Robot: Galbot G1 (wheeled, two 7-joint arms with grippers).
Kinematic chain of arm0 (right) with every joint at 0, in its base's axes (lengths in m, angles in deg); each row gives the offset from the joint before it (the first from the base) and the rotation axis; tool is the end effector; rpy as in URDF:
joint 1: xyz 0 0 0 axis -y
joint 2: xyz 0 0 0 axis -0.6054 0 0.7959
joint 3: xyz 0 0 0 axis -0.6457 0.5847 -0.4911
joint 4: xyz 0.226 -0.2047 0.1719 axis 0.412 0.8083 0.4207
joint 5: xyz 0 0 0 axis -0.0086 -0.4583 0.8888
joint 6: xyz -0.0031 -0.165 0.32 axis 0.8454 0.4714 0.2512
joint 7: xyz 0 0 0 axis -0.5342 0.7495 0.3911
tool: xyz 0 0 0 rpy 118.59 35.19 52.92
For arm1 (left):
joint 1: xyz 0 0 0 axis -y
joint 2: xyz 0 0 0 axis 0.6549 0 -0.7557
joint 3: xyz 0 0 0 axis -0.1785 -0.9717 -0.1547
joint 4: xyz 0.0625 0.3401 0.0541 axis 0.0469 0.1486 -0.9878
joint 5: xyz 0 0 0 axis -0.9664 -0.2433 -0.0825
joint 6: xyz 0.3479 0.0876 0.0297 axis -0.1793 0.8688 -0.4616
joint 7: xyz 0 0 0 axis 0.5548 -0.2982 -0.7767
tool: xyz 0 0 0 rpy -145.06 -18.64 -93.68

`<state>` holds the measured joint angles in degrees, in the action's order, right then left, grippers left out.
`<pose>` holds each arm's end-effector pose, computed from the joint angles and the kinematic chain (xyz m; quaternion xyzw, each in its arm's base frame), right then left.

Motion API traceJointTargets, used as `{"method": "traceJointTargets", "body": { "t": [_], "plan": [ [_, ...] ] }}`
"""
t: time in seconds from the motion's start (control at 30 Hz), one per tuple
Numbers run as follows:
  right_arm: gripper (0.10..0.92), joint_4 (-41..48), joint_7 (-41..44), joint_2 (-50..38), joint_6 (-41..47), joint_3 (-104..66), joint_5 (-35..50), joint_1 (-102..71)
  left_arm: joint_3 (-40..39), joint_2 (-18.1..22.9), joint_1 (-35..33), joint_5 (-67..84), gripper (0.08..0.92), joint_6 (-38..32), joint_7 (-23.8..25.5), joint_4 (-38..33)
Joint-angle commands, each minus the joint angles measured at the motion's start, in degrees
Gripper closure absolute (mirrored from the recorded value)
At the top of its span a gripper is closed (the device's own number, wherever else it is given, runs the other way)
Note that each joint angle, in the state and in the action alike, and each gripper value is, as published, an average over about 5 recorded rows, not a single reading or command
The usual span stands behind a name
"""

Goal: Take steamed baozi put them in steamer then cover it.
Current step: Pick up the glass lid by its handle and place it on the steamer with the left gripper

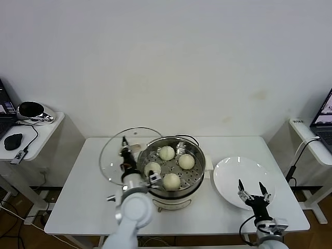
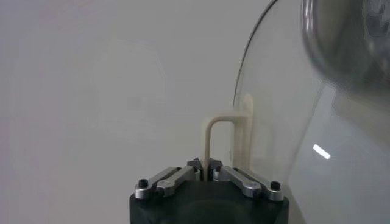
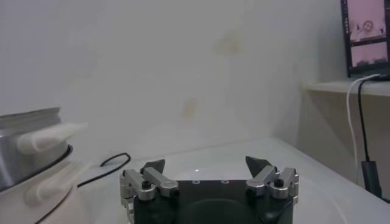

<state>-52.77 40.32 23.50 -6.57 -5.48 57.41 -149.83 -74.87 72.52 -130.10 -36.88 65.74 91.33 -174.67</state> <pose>0.2172 -0.1260 -0.3900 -0.0417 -0.9952 -0.0784 0.0419 0.3134 -0.1216 -0.2334 0.1082 -0.7493 -0.6463 0.0958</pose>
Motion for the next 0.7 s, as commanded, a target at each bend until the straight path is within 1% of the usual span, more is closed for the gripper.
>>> {"method": "traceJointTargets", "body": {
  "t": [0.03, 0.3, 0.43, 0.7],
  "plan": [
    [0.203, 2.27, 0.01, 0.72, -0.57, -0.14, -0.72, 0.63, -9.82, 5.31, 6.15, -2.29, 0.858, 2.48, 2.30, 5.50],
    [0.203, 2.55, 0.02, 1.00, -0.43, -0.28, -1.05, 0.91, -15.01, 6.02, 7.09, -1.34, 0.858, 2.56, 1.66, 8.49],
    [0.203, 2.69, 0.03, 1.14, -0.54, -0.31, -1.16, 0.81, -14.99, 5.96, 7.10, -1.41, 0.858, 2.61, 1.84, 9.99],
    [0.203, 2.89, 0.05, 1.53, -0.65, -0.07, -1.46, 1.00, -15.28, 5.90, 6.11, -2.34, 0.858, 2.63, 3.02, 9.82]
  ]
}}
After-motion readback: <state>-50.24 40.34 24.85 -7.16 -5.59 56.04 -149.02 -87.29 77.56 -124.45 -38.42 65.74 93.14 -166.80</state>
